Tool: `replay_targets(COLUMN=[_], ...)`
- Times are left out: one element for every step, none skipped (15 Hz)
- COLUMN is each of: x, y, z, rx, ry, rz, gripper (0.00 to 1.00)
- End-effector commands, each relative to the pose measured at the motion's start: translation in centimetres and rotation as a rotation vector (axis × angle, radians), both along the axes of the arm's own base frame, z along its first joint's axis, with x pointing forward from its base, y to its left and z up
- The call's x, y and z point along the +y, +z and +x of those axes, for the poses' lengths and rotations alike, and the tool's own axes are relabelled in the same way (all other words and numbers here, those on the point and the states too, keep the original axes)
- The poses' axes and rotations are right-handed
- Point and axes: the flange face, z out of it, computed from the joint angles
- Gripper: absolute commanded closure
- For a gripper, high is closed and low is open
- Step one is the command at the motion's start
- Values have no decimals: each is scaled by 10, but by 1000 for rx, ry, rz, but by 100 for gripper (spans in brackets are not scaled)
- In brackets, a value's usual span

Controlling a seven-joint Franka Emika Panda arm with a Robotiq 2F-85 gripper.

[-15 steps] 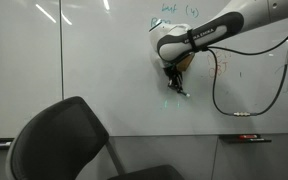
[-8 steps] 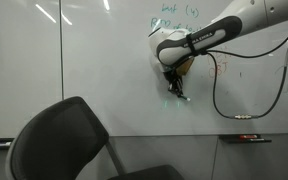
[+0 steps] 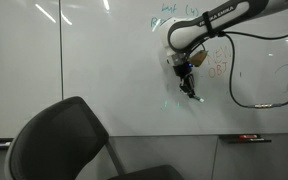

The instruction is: Use the marker on the chair to write on the white board

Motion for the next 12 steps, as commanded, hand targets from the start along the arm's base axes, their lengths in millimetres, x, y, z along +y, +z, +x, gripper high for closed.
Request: replay_targets(x=[-19,-22,-24,-26,-27,-29,-32,-34,-36,-38,-40,-41], y=[-5,-11,-20,-29,-37,-44,-50,-55,-60,-63,-65,-67], z=[-54,-63,-72,-80,-87,-94,-99,-104,-108,-111,-113,-116], rx=[117,145,173,204,230,253,275,294,308,319,327,333], ry=[-47,-64,-80,-96,-115,-134,-150,-164,-176,-186,-193,-200], rz=[65,89,120,151,181,207,231,248,263,274,283,291], gripper=[92,92,92,92,92,92,92,92,92,92,92,92])
